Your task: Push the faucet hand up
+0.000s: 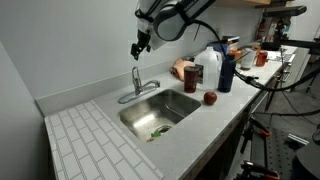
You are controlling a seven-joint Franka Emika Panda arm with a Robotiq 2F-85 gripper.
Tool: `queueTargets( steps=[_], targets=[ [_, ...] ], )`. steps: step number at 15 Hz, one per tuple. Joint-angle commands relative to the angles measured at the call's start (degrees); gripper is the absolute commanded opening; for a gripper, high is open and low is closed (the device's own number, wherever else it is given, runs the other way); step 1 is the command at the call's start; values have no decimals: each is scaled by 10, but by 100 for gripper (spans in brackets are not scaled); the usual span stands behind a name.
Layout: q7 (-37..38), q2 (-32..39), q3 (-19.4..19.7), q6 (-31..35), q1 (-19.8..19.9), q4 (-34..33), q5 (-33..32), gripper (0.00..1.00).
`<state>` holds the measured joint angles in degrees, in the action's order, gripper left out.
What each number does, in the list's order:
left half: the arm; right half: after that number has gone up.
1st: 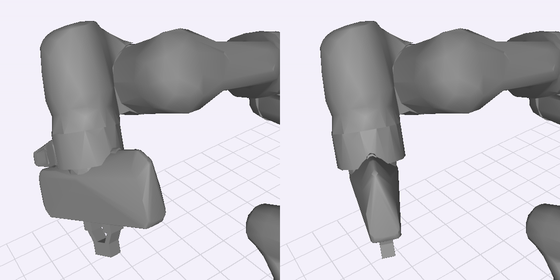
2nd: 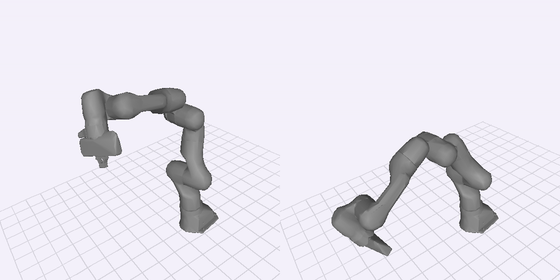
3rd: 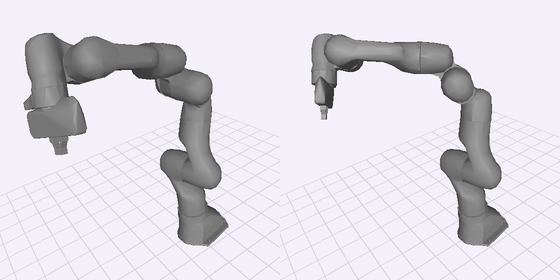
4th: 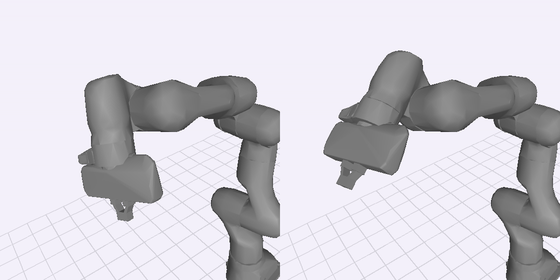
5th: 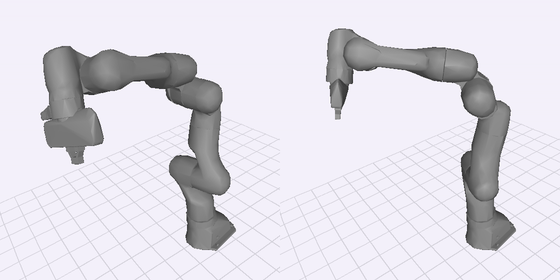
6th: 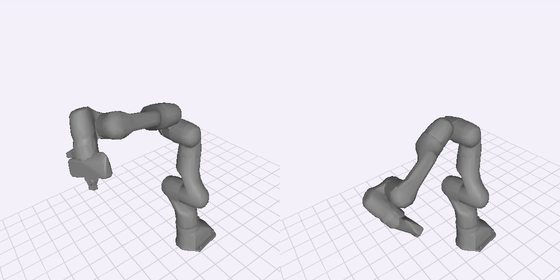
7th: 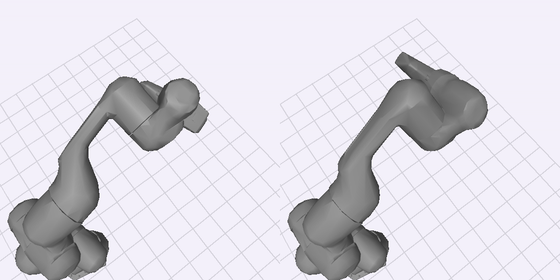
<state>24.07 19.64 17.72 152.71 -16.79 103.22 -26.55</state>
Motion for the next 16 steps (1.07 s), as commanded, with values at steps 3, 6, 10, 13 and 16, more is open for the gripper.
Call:
queueTargets(
  steps=[3,6,10,13,16],
  targets=[
    [-32,-86,-73,-35,62,48,56,100],
    [-28,-122,-106,-51,73,75,92,100],
    [-25,-169,-137,-76,79,118,116,100],
    [-20,-207,-154,-97,83,150,114,100],
    [-20,-245,-169,-107,91,179,112,100]
  ],
)
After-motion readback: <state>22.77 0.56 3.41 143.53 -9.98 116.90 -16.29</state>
